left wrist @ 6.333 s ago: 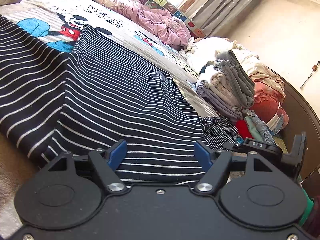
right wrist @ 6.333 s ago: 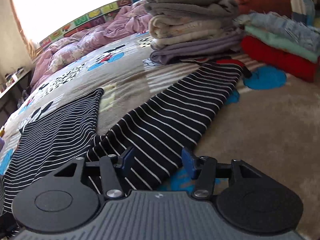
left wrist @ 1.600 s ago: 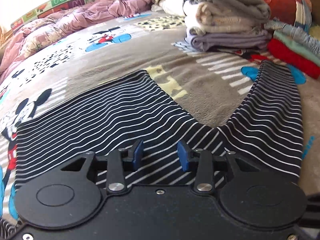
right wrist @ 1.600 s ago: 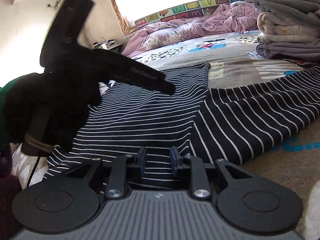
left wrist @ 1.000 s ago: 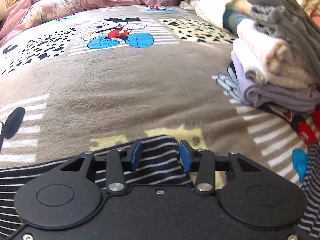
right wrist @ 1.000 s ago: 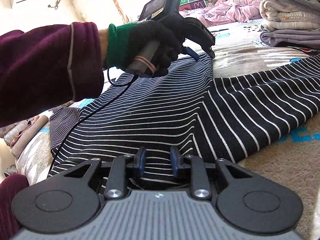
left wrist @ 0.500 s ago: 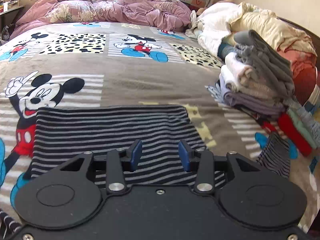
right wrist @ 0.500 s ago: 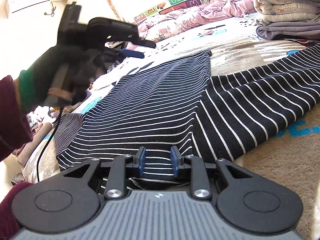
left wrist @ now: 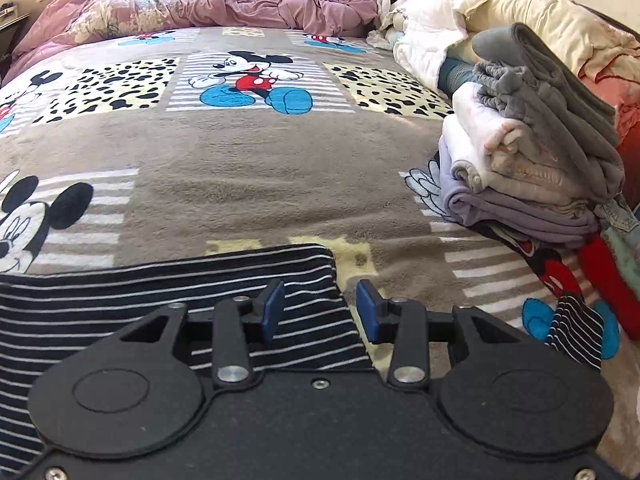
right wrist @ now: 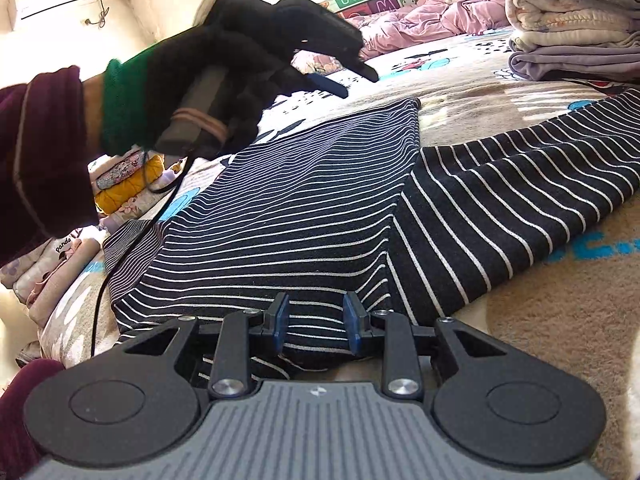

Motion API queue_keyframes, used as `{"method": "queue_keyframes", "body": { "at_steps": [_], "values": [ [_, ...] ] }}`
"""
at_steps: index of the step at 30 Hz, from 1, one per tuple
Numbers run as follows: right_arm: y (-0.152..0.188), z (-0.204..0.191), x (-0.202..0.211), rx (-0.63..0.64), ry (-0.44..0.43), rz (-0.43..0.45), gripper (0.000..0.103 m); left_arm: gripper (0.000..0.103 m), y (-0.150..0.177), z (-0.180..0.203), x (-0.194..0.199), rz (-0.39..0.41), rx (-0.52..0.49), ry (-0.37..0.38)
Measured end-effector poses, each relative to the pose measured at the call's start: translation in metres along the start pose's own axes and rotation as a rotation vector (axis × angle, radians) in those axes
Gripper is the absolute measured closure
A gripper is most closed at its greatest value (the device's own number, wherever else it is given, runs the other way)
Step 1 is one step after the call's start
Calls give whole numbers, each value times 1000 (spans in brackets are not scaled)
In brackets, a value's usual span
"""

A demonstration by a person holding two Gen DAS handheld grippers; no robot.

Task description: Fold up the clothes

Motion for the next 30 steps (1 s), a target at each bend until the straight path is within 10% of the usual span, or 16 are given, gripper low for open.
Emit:
{"method": "queue_keyframes", "body": {
  "at_steps": [5,7,12,15,17,30],
  "values": [
    [-2,4,-2,-19,-25,-9,69,65,-11,36,-56,-51,-147,-151],
    [-3,6,-1,-30,-37,-12,69,83,-8,35,-71,-58,-161,-225],
    [-3,8,-1,-48,-48,-16,69,86,-14,3,-70,-35,160,-134],
    [-4,9,0,-57,-54,-16,69,42,-15,-14,-65,-16,272,35],
    [-4,11,1,-71,-62,-15,69,42,-16,-29,-44,26,349,119],
    [-5,10,10,-93,-50,28,69,46,67,-37,55,24,280,193]
  ]
}}
Point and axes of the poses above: each gripper's, at about its wrist camera, not at the fingertips, and x roughly against the way its jaws point, z to its right, y to its underside, the point moved 1 cm from there along -x, roughly the way its jaws point, and after that the axes turned 7 degrees about -y, right-handed, at the moved point
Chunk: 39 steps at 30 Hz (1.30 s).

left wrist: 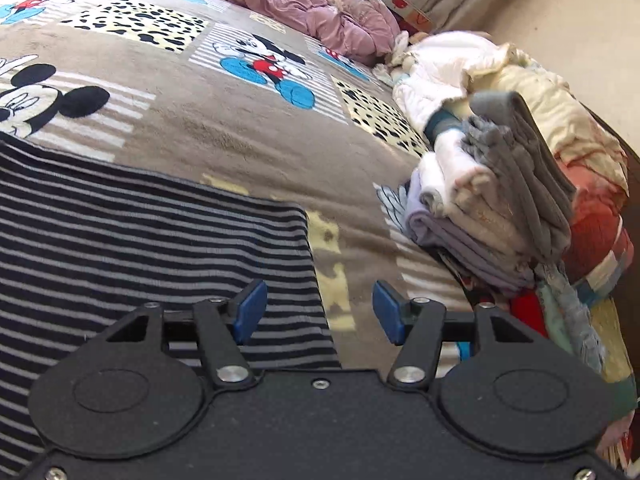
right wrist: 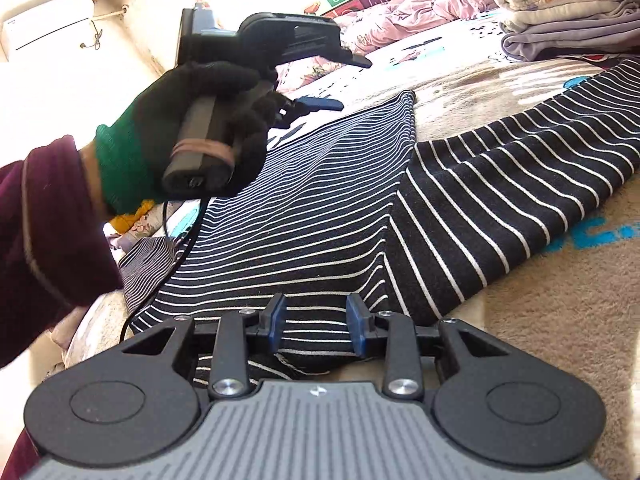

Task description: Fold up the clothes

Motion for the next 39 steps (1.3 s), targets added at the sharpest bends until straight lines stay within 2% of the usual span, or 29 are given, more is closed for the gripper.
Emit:
{"method": "queue_keyframes", "body": {
  "at_steps": [3,7,9,12,15,17,20,23,25,30,31,34,39],
  "values": [
    [-2,0,15,-11,10,69,65,46,41,6,44,36,-150,-47],
    [-5,2,46,-54,32,200,51,46,95,-9,109,107,-313,-178],
    [-5,10,57,-97,68,247,51,46,122,-22,135,157,-387,-268],
    [-4,25,66,-168,153,292,51,45,164,-38,155,175,-438,-341],
    [3,40,65,-238,215,285,49,43,200,-53,150,90,-442,-341],
    [7,46,62,-262,220,280,49,43,212,-51,159,148,-442,-337],
    [11,42,59,-250,203,271,47,43,216,-39,163,140,-468,-281],
    [16,35,57,-244,170,255,47,43,209,-37,166,123,-419,-239],
    [17,31,54,-225,178,238,47,42,204,-35,168,111,-385,-216],
    [27,19,54,-216,184,222,47,26,169,-20,177,133,-363,-198],
    [27,16,53,-199,178,212,46,25,158,-18,178,141,-357,-198],
    [27,12,51,-193,91,204,45,24,125,-16,183,183,-301,-189],
    [26,16,44,-201,84,200,46,24,79,-28,198,247,-137,-163]
  ]
}}
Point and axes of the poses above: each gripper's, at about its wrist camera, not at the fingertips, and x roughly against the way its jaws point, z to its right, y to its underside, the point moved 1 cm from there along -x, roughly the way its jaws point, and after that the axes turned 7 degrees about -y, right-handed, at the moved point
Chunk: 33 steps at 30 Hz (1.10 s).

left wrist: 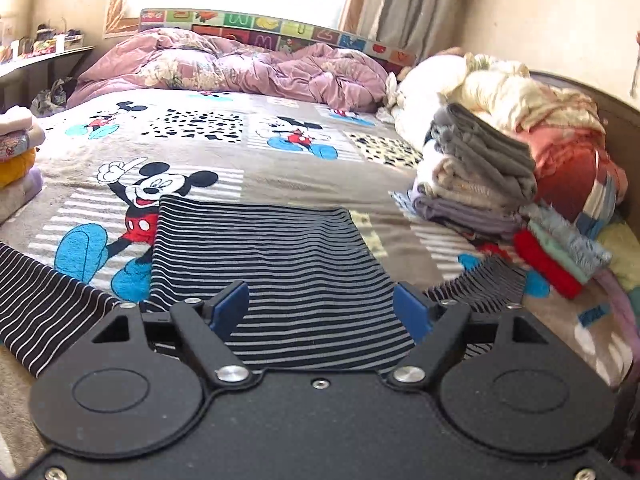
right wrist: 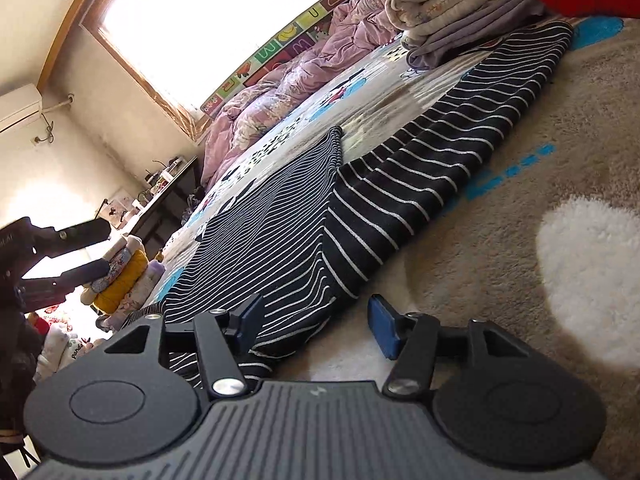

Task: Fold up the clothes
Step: 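Fold the striped sleeve with the left gripper across the garment body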

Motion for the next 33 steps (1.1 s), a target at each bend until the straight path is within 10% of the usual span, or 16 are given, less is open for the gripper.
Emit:
{"method": "queue_keyframes", "body": {
  "at_steps": [8,14,26,33],
  "values": [
    [4,-12,-11,128,53,-16,44,24,-14,-56,-2,-7,127,-174],
    [8,-19,-15,183,73,-21,40,26,-16,-63,-7,-71,198,-144],
    [20,-14,-13,163,24,99,27,25,0,239,-94,-220,-766,219],
    [24,-13,-15,179,17,123,26,25,55,355,-153,-250,-1132,164]
  ]
}}
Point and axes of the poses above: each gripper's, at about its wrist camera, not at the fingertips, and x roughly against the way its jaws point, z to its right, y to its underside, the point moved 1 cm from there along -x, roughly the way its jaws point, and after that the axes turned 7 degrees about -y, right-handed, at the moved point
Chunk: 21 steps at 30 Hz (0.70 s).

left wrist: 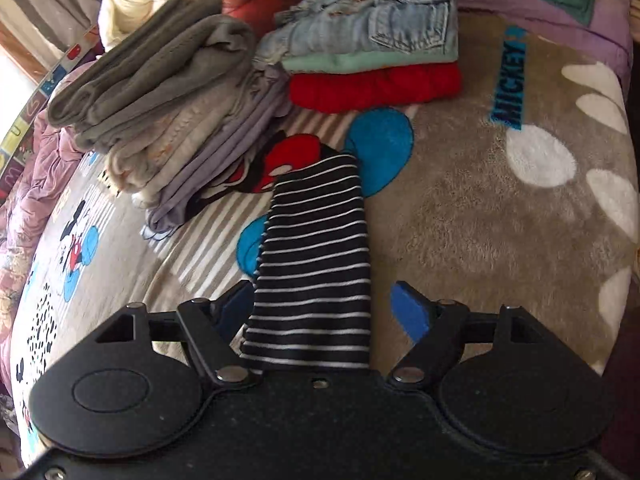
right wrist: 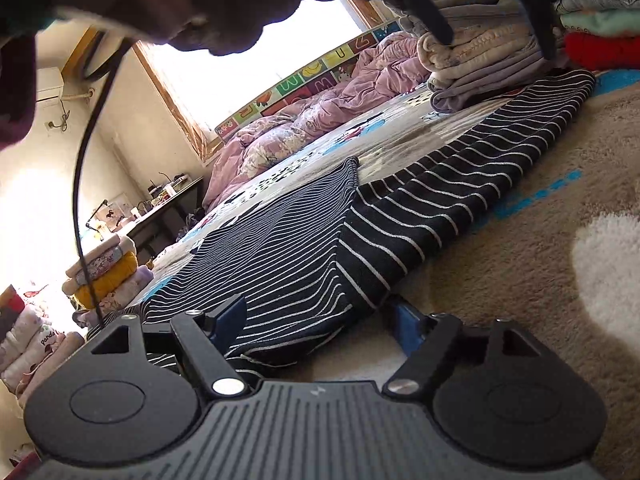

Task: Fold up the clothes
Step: 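Fold the striped sleeve with the left gripper across the garment body, then grasp the striped sleeve cuff with the left gripper and lift it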

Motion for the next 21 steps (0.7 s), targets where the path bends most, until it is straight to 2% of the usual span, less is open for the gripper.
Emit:
{"method": "queue_keyframes", "body": {
  "at_steps": [2,6,10,11,13,15,18,21],
  "values": [
    [-1,0,0,-4,-3,1,26,28,-14,16,-18,-36,-52,-39],
    [-2,2,0,-24,-10,1,25,45,-27,41,-54,-92,-148,-158],
    [-4,4,-1,-37,-17,-2,24,45,-38,51,-79,-107,-186,-266],
    [-4,4,-1,-37,-18,-4,24,48,-42,50,-83,-106,-187,-288],
    [-4,2,-2,-31,-18,-8,23,62,-48,49,-91,-115,-187,-311],
    [-4,1,-2,-21,-17,-15,23,95,-53,46,-98,-125,-184,-330],
    [-5,2,-1,-25,-22,-21,23,96,-58,25,-87,-98,-85,-298],
    [-6,1,1,-25,-22,-29,24,96,-60,-13,-54,-32,82,-233]
  ]
}}
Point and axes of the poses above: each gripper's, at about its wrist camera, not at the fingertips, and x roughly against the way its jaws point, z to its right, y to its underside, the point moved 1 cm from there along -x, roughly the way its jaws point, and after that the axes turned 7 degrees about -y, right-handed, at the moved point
